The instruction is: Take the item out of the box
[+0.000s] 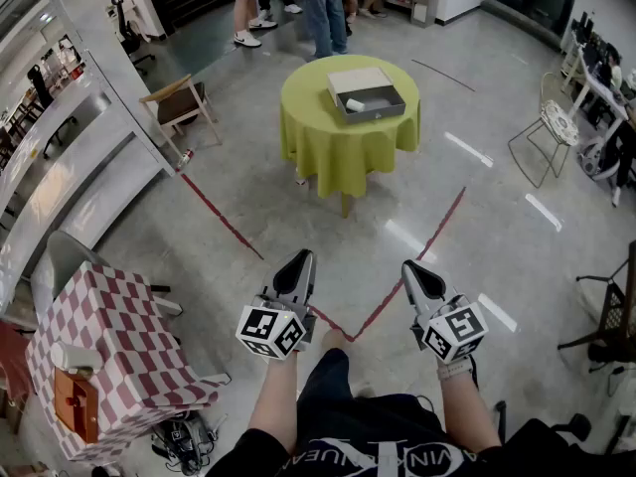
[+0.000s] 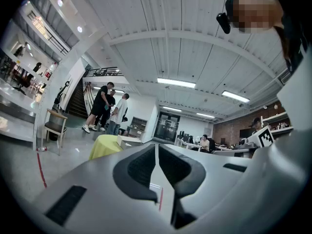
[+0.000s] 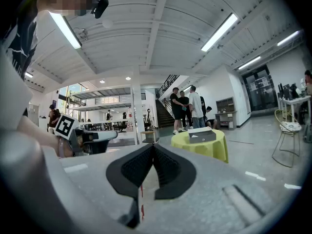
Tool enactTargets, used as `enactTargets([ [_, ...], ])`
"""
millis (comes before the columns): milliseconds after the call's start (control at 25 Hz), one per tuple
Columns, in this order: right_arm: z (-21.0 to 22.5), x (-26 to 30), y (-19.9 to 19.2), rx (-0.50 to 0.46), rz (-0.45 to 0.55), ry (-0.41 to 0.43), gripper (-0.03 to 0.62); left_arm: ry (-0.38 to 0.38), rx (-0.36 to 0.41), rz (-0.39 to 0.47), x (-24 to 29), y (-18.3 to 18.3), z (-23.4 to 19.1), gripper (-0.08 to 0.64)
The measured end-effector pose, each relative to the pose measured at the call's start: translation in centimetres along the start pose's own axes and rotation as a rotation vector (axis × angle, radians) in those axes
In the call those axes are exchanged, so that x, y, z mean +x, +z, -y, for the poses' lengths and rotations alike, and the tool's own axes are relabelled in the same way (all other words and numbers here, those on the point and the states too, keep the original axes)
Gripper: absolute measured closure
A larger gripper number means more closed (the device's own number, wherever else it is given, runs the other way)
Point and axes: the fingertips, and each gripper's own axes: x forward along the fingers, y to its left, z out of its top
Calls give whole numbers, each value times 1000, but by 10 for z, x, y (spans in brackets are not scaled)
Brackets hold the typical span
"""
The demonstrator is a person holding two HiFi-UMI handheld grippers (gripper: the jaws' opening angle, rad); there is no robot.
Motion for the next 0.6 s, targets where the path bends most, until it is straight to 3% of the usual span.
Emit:
enactTargets([
  [600, 62, 128, 17, 37, 3, -82, 586, -73, 7, -51, 113, 16, -93, 534],
])
